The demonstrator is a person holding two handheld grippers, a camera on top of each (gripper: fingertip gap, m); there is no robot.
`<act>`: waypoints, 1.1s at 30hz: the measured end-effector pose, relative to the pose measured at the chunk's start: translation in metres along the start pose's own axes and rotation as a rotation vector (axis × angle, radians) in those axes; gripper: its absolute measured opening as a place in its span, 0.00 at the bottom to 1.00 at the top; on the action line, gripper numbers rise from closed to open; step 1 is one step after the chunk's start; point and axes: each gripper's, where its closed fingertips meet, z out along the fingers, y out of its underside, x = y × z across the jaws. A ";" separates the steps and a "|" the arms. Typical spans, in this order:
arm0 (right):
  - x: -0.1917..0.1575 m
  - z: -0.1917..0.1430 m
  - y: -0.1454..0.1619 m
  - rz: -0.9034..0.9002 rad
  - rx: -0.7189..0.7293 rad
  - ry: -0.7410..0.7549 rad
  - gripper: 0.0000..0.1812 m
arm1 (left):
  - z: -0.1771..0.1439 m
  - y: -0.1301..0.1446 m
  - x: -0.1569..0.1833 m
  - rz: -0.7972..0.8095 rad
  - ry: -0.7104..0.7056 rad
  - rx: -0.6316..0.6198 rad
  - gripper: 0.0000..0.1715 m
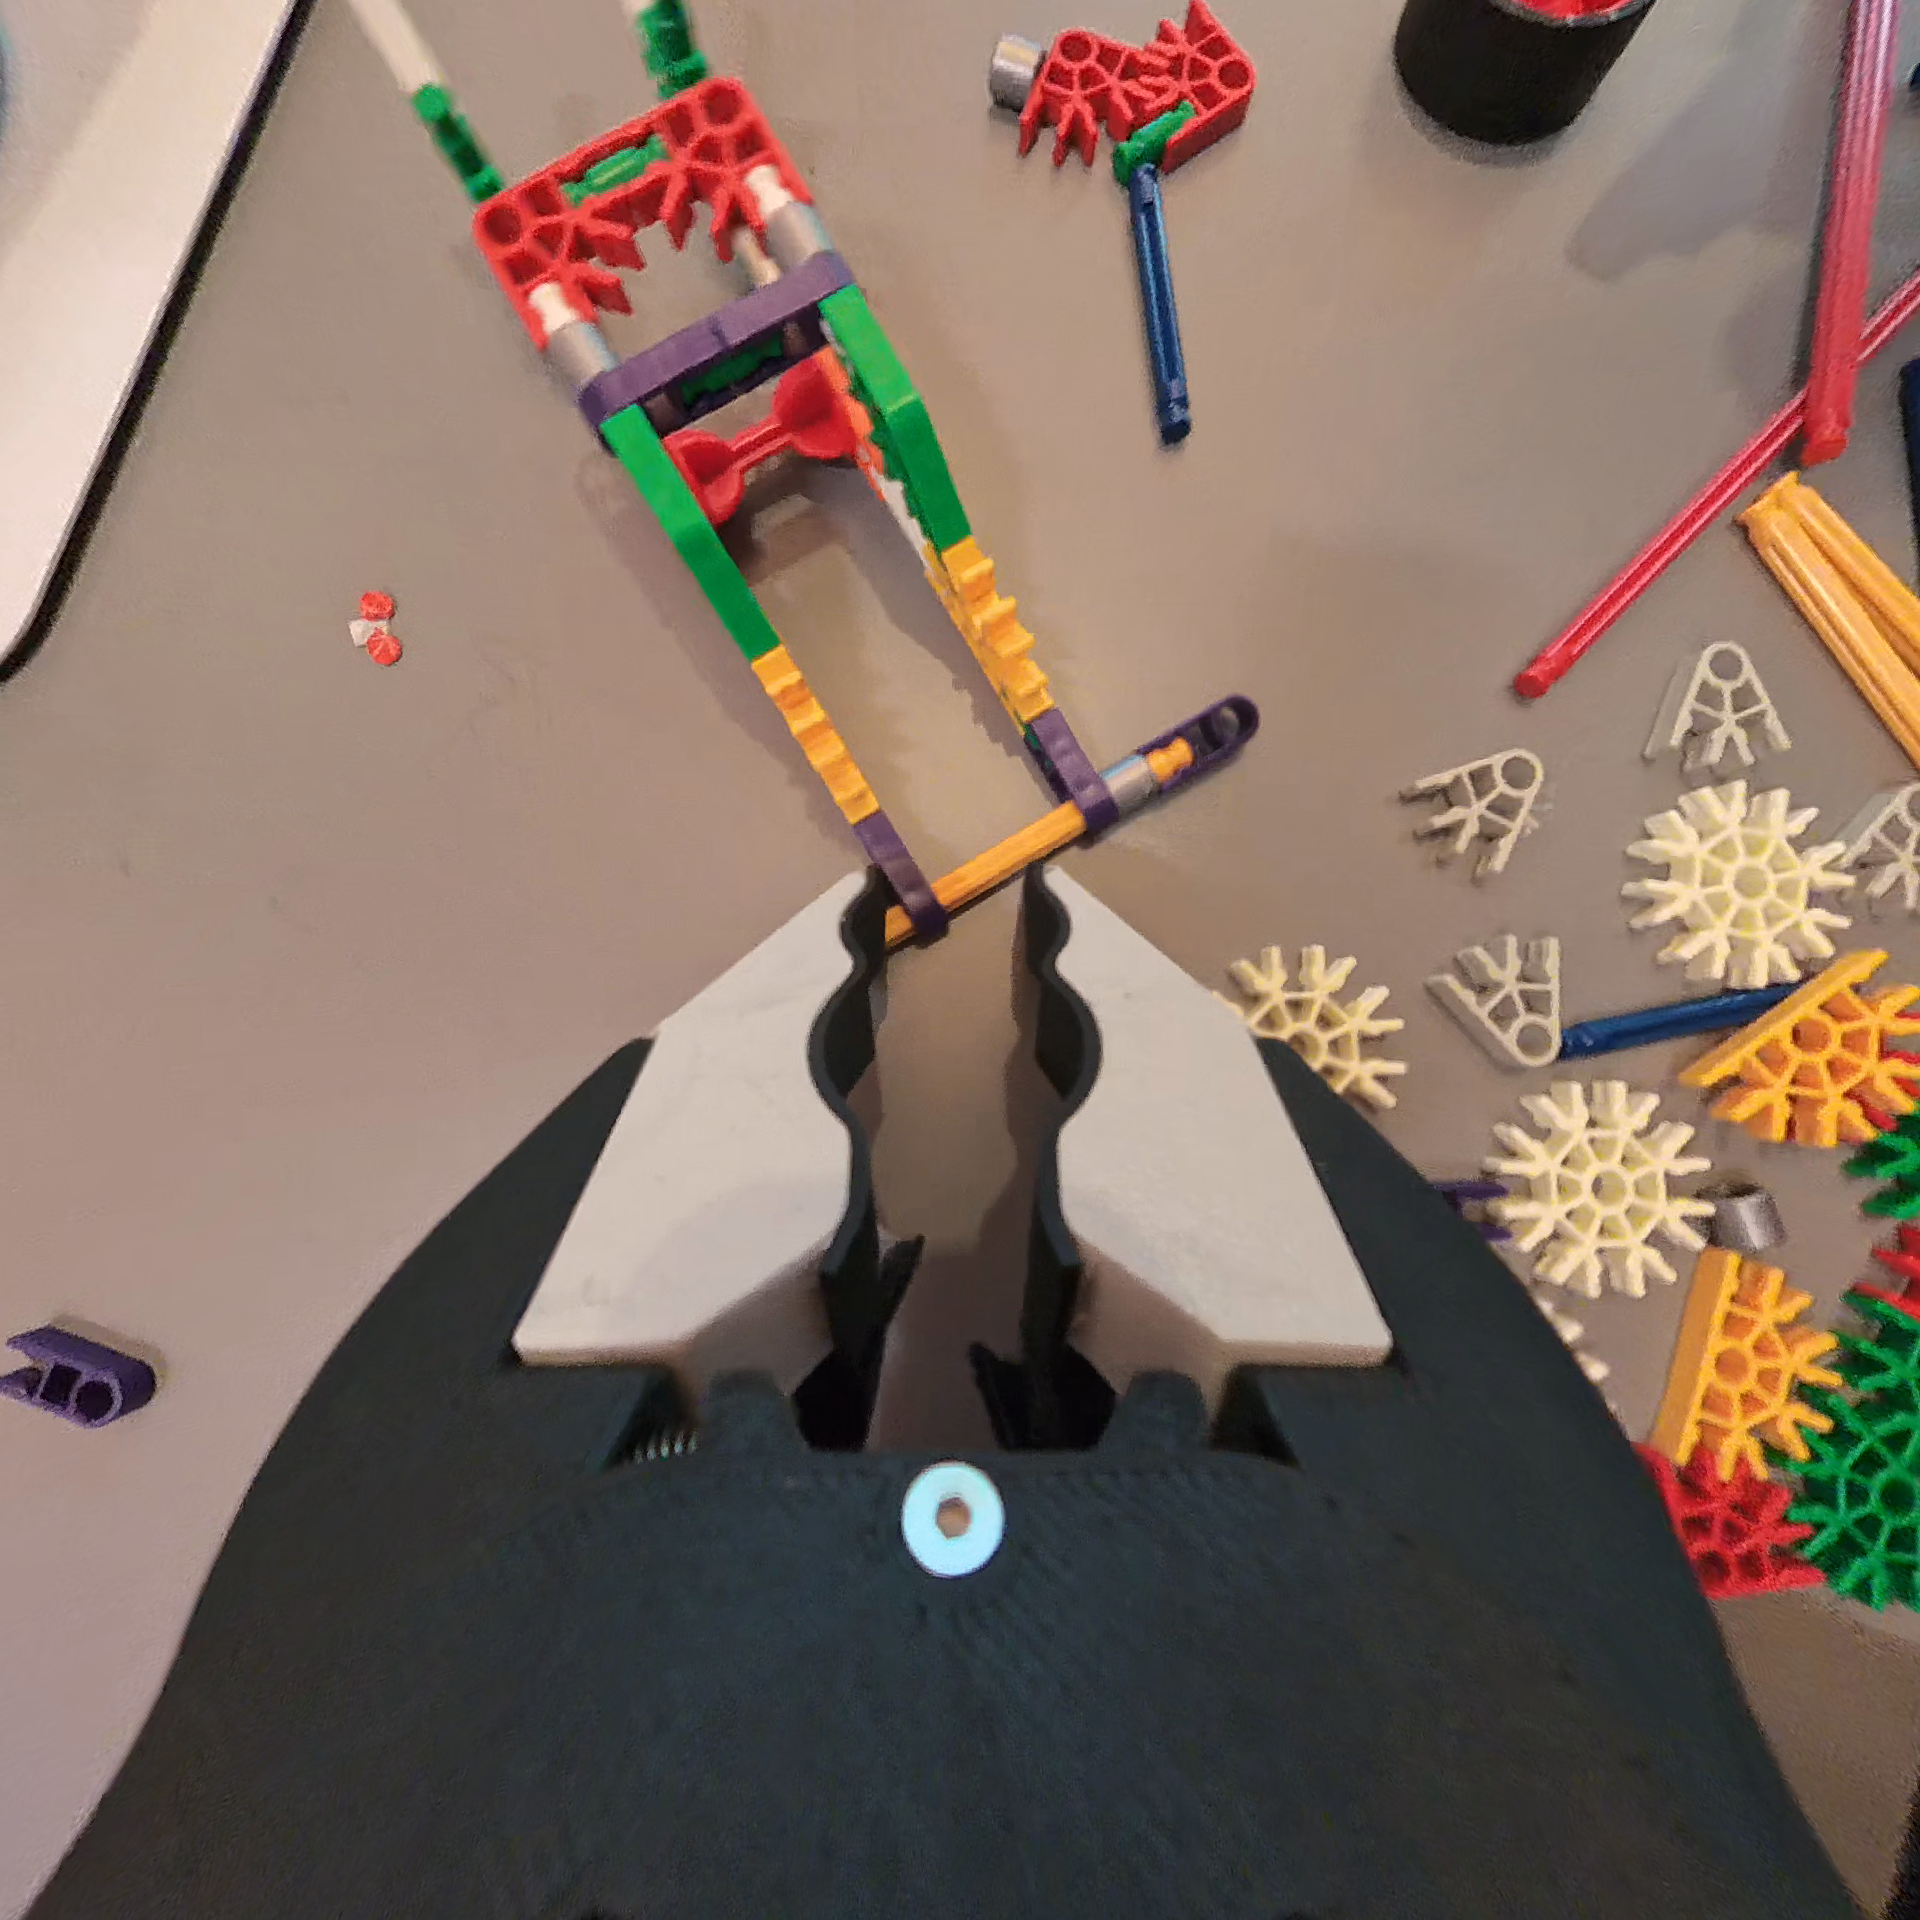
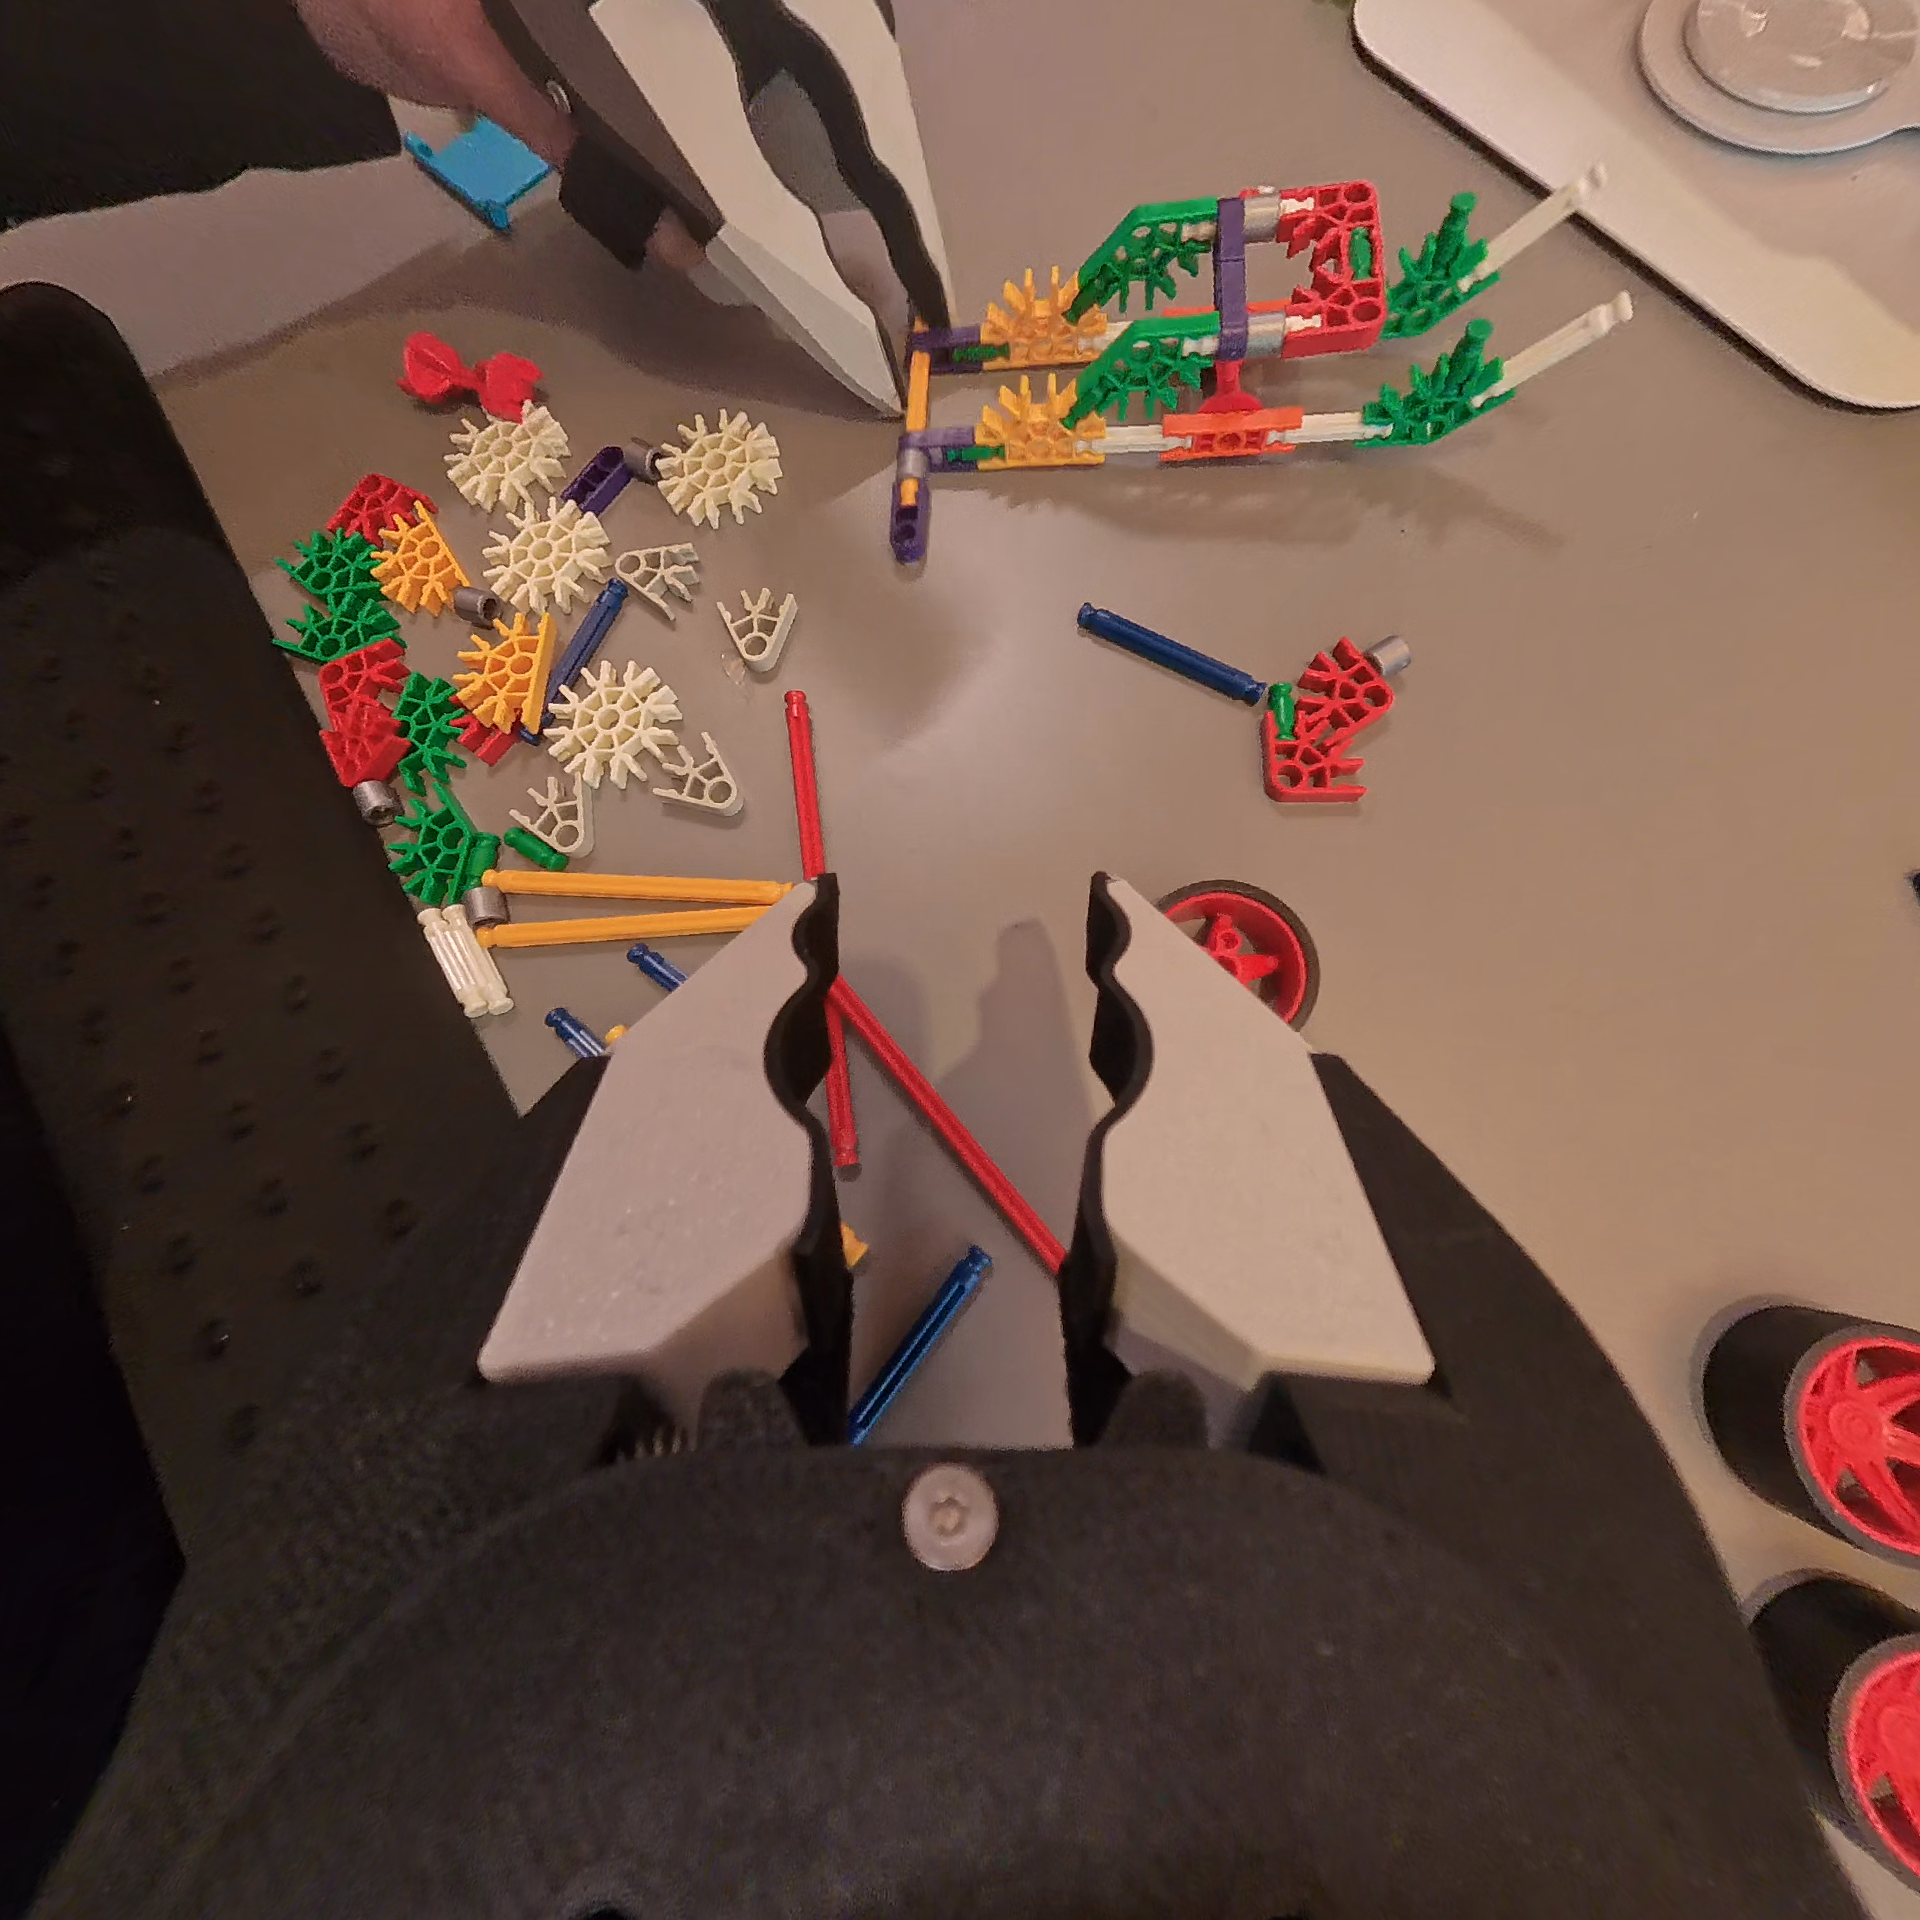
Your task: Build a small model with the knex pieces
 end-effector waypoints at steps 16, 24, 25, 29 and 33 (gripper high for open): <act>0.016 -0.004 0.002 0.005 0.024 -0.005 0.25 | 0.023 -0.031 0.045 -0.095 0.006 -0.031 0.18; 0.023 -0.018 0.008 0.015 0.034 0.012 0.25 | 0.000 -0.025 0.039 -0.145 -0.049 0.011 0.26; 0.023 -0.019 0.008 0.012 0.033 0.010 0.25 | -0.005 -0.024 0.038 -0.150 -0.061 0.017 0.26; 0.016 -0.018 0.014 0.002 0.013 -0.018 0.24 | -0.026 -0.010 0.040 -0.175 -0.082 0.016 0.27; 0.006 -0.017 0.019 0.003 -0.012 -0.048 0.19 | -0.049 0.011 0.049 -0.184 -0.079 -0.001 0.27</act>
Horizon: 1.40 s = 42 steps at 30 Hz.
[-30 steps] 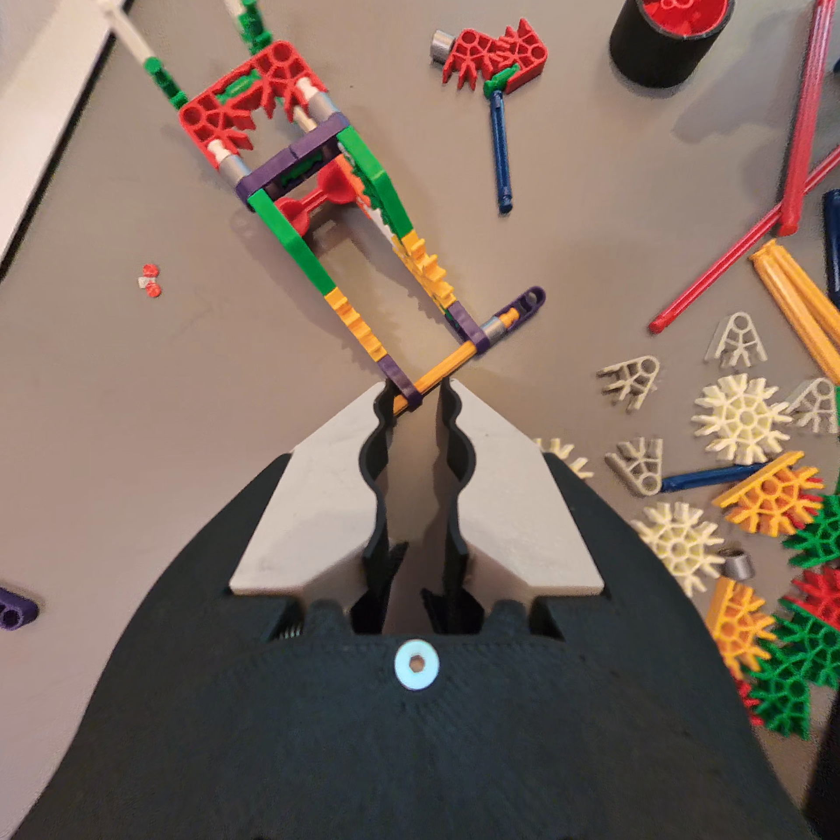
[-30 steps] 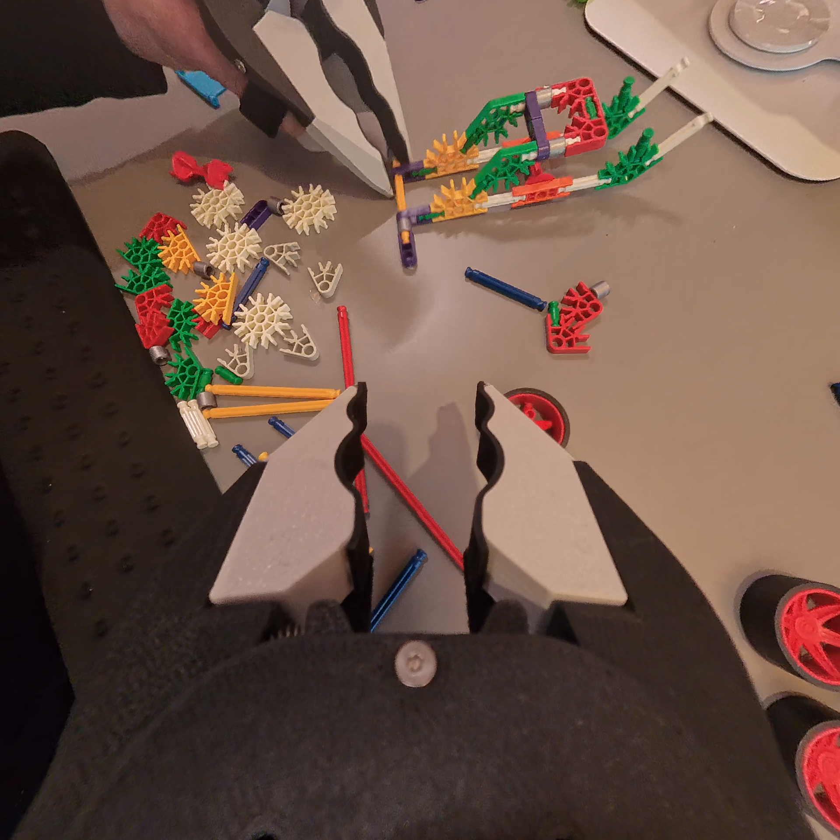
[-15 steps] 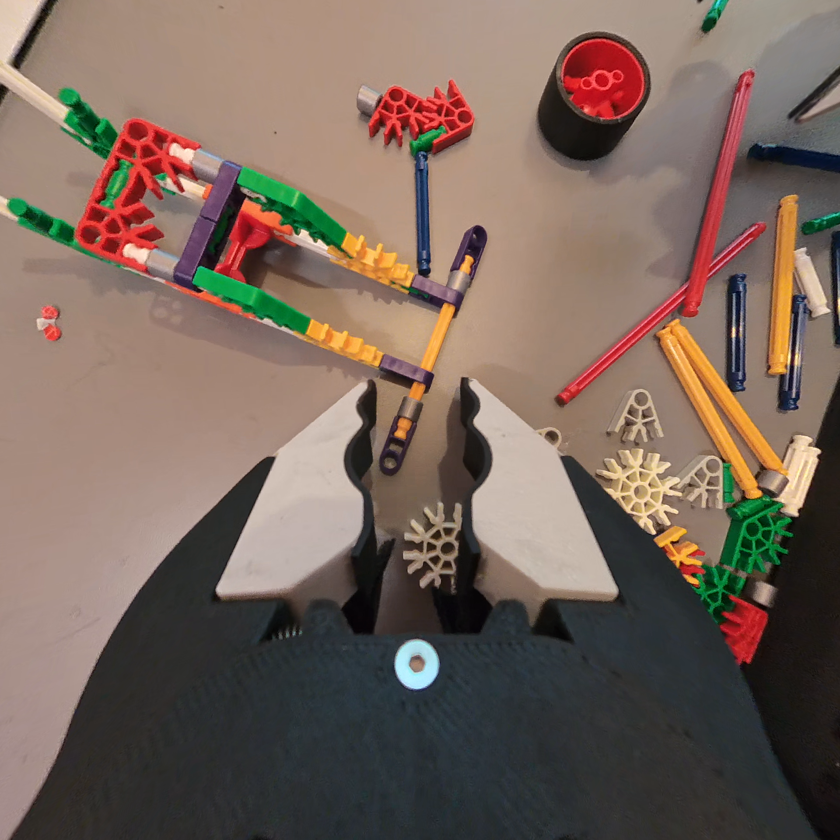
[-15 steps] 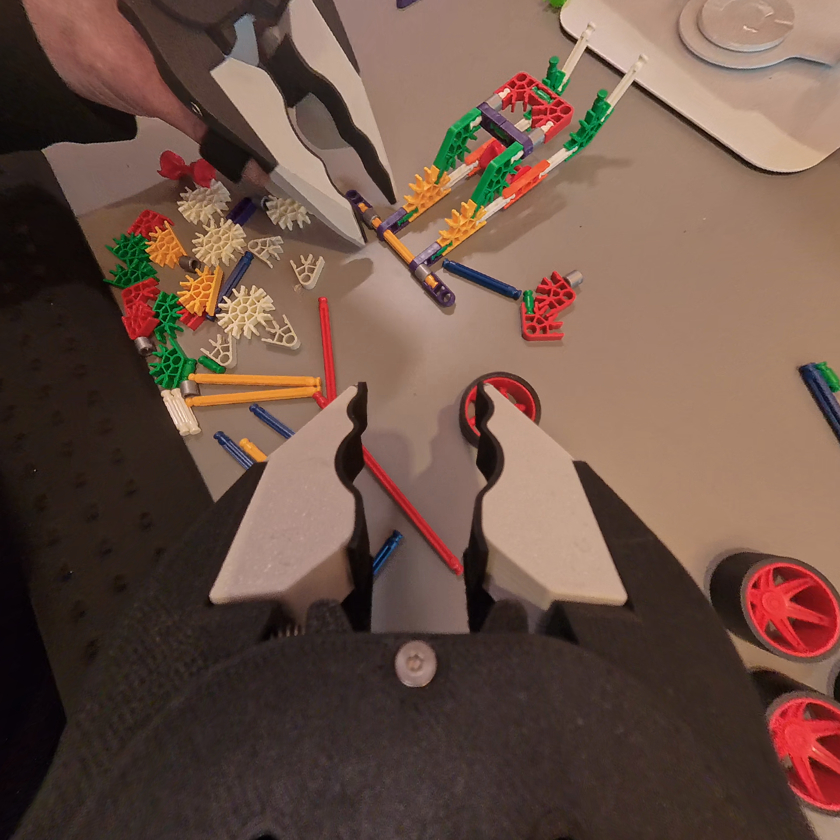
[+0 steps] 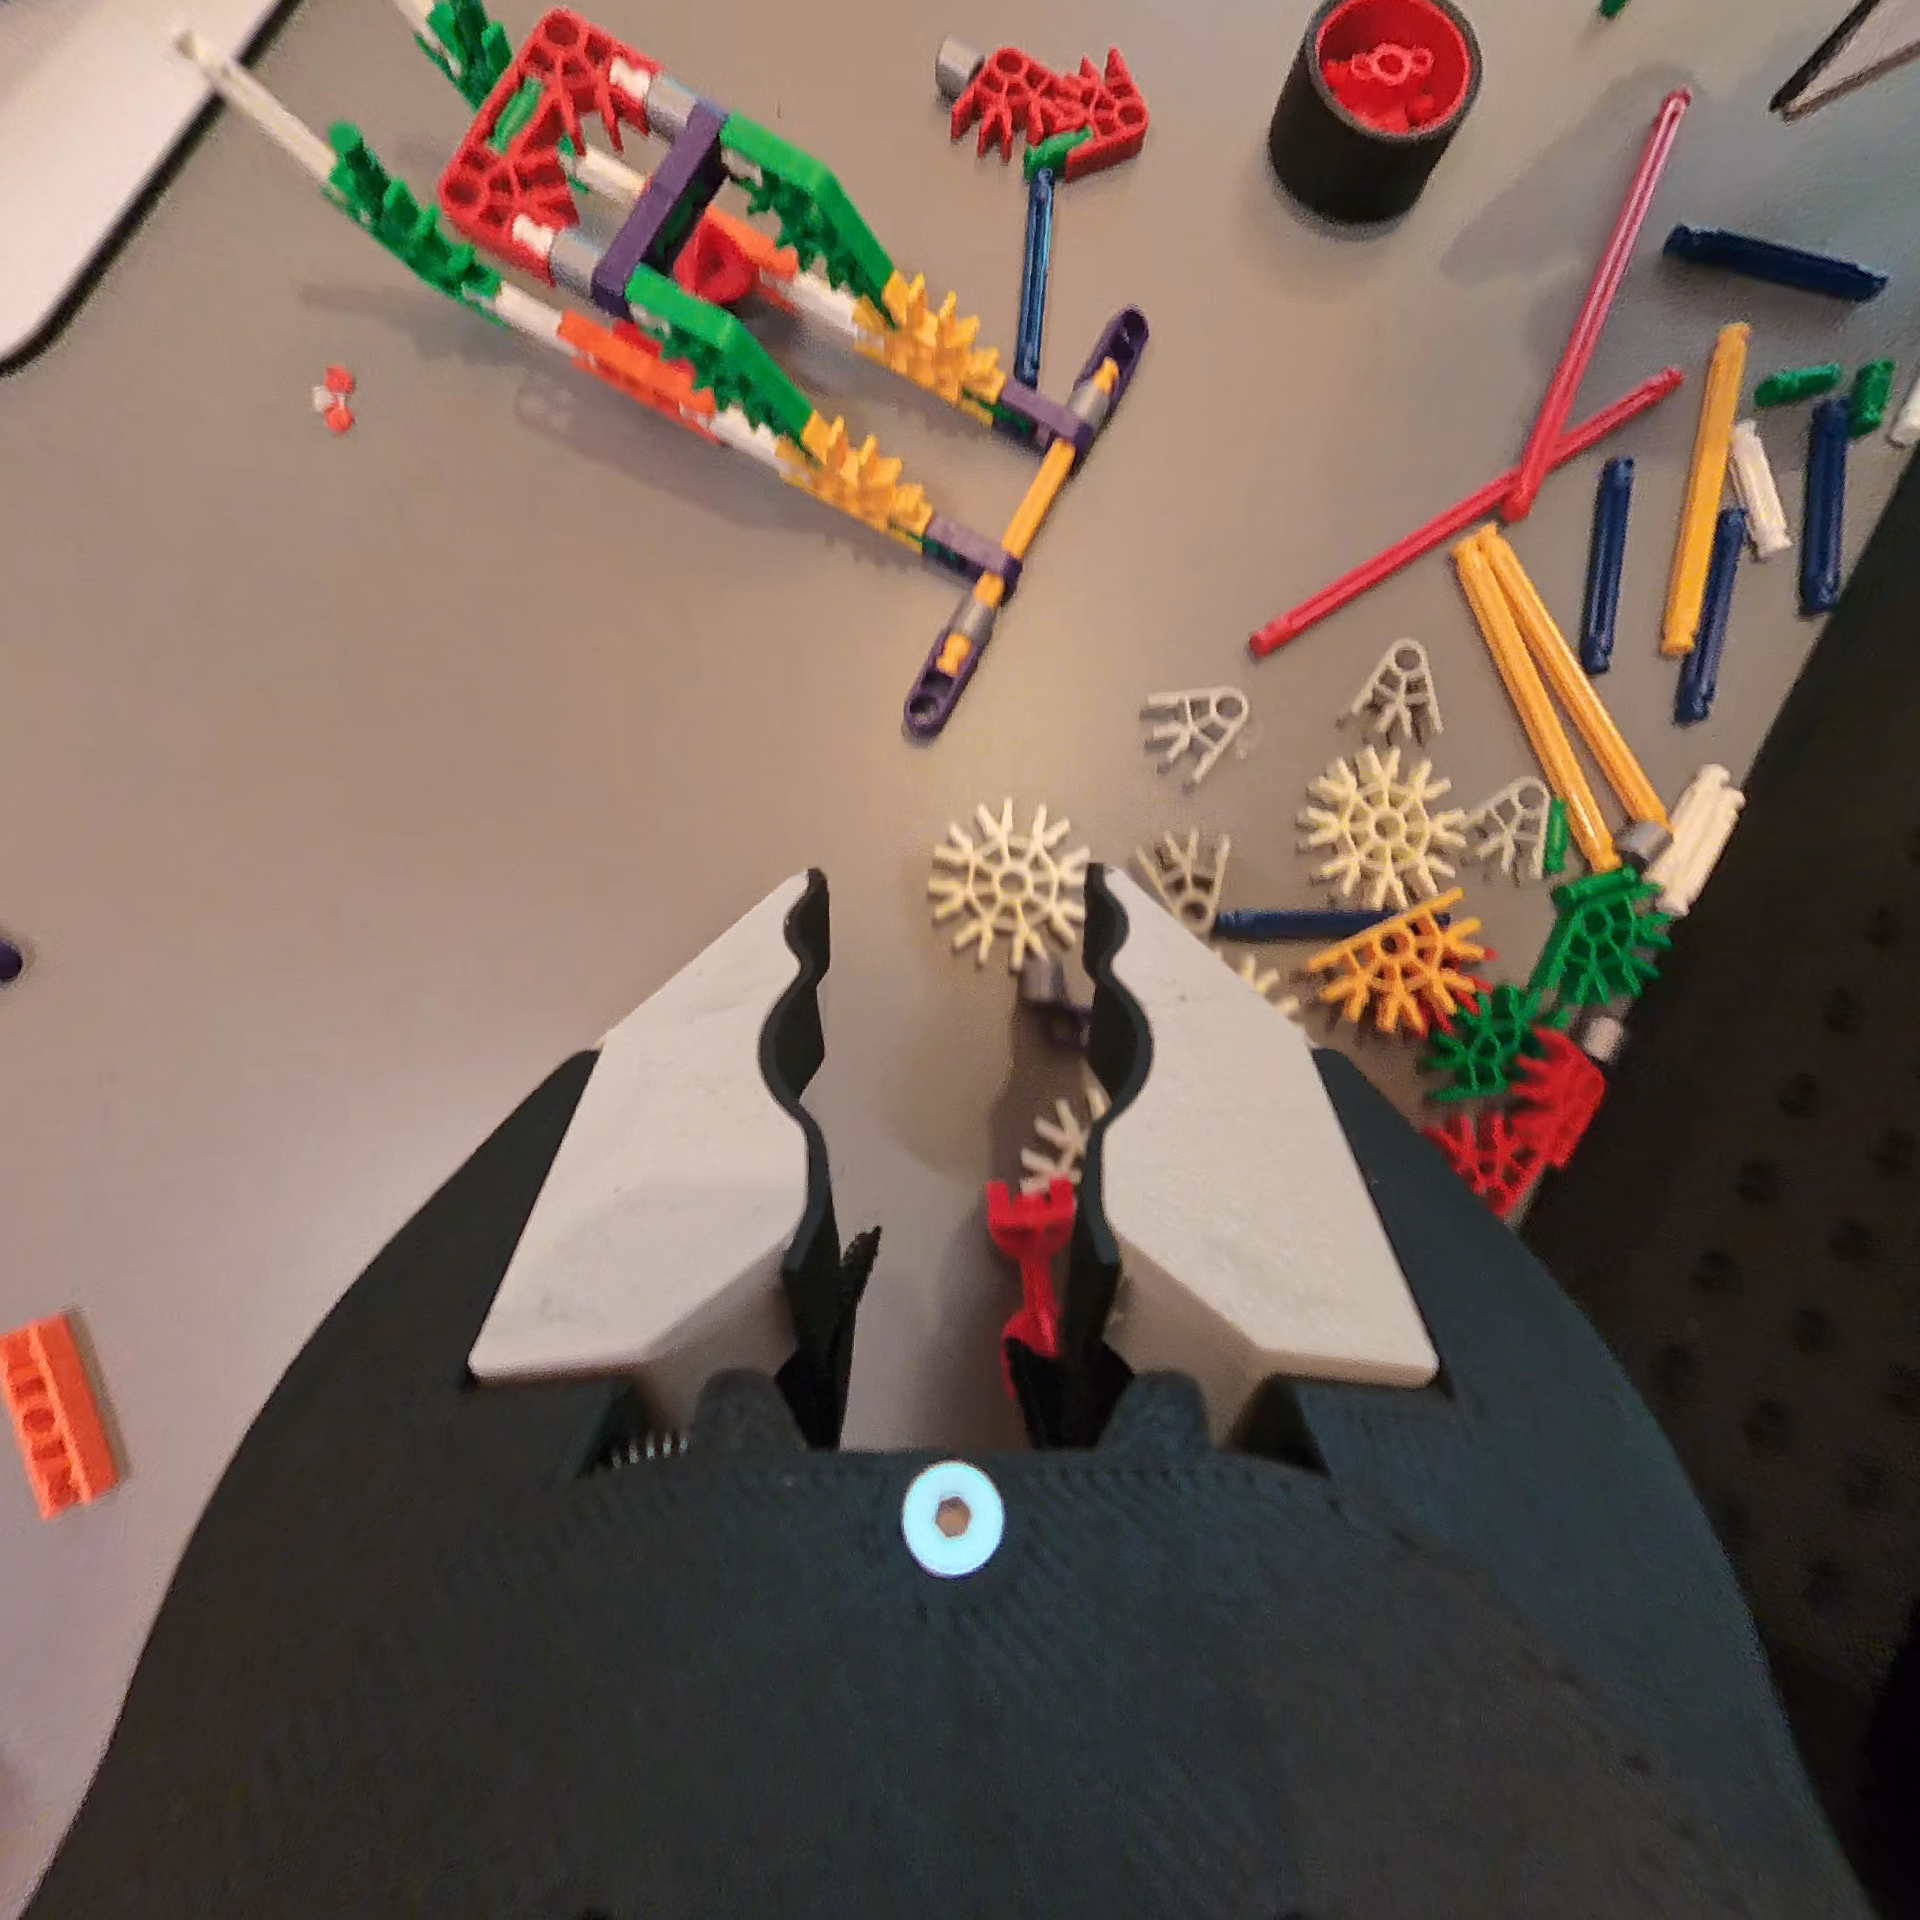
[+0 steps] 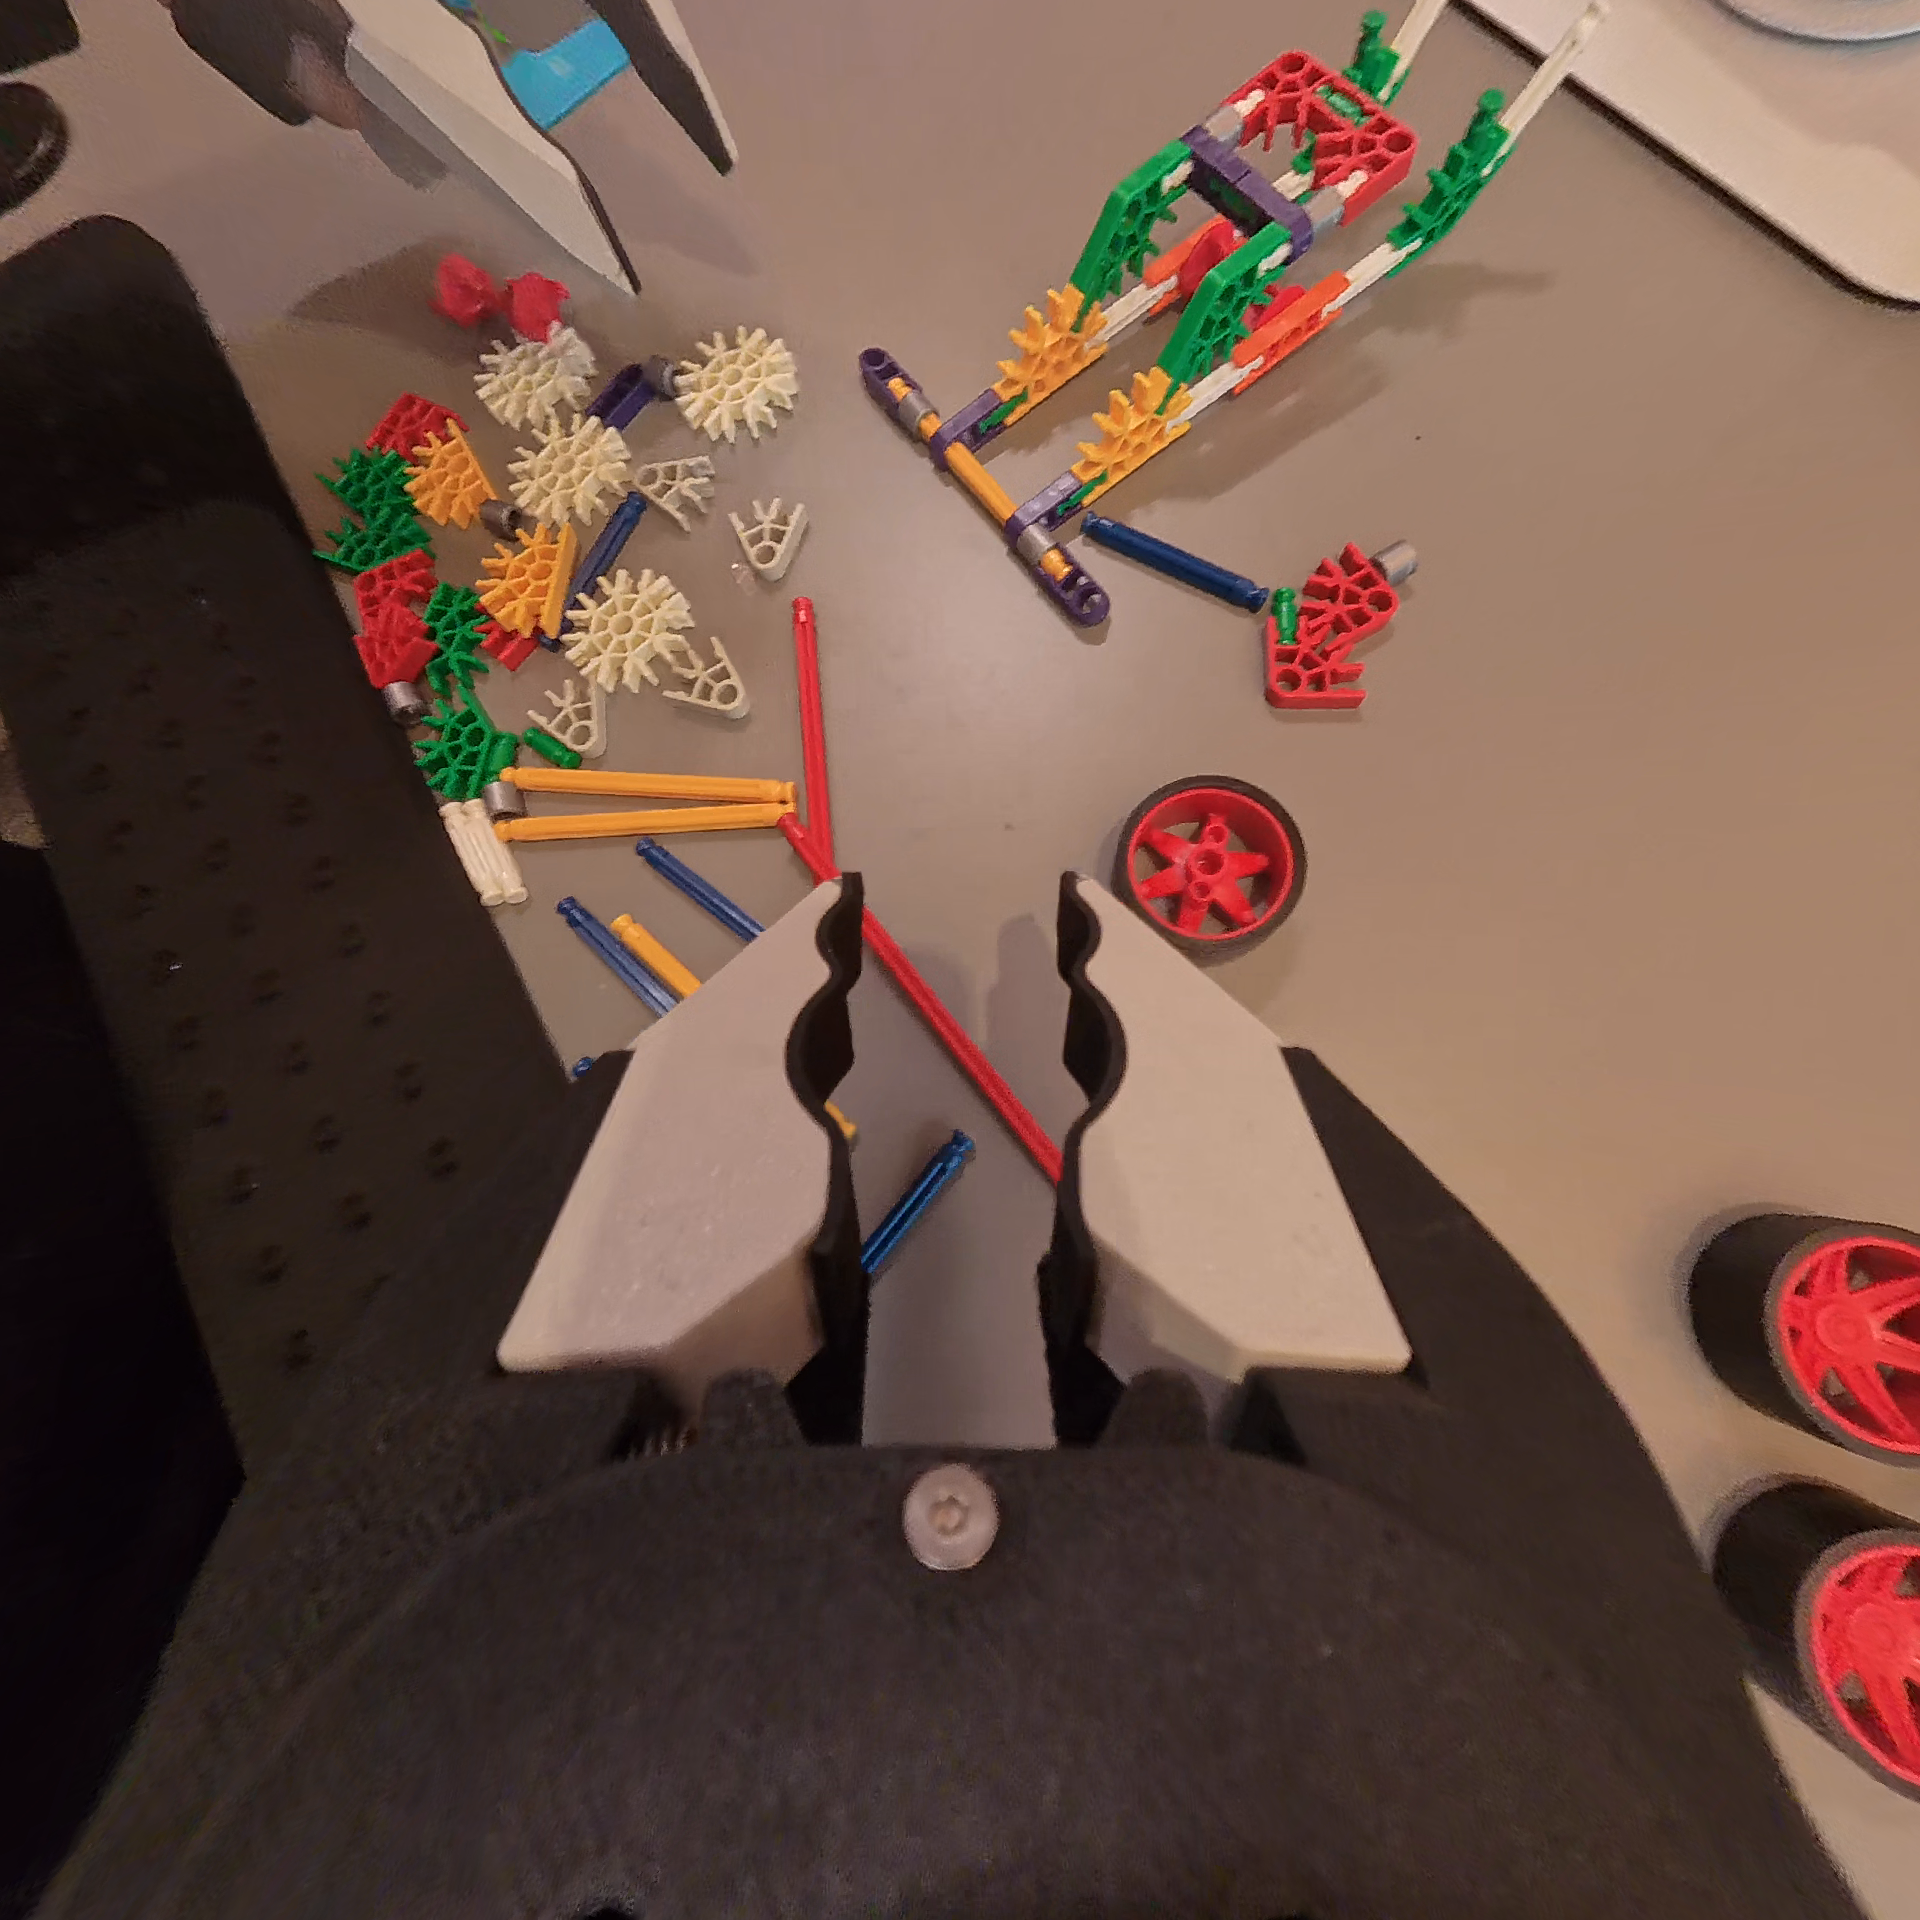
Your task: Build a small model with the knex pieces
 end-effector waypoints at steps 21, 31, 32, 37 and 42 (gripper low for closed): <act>-0.071 0.061 0.008 -0.143 -0.140 -0.168 0.08 | 0.010 -0.009 0.128 -0.034 0.246 0.059 0.16; -0.061 0.053 0.023 -0.096 -0.139 -0.132 0.10 | 0.053 -0.006 0.143 -0.056 0.184 -0.046 0.09; -0.061 0.052 0.024 -0.090 -0.135 -0.132 0.10 | 0.053 -0.008 0.144 -0.061 0.188 -0.044 0.09; -0.057 0.046 0.024 -0.055 -0.097 -0.135 0.11 | 0.055 -0.010 0.151 -0.066 0.205 -0.036 0.12; -0.054 0.042 0.021 -0.063 -0.079 -0.136 0.11 | 0.055 -0.009 0.153 -0.055 0.179 -0.019 0.03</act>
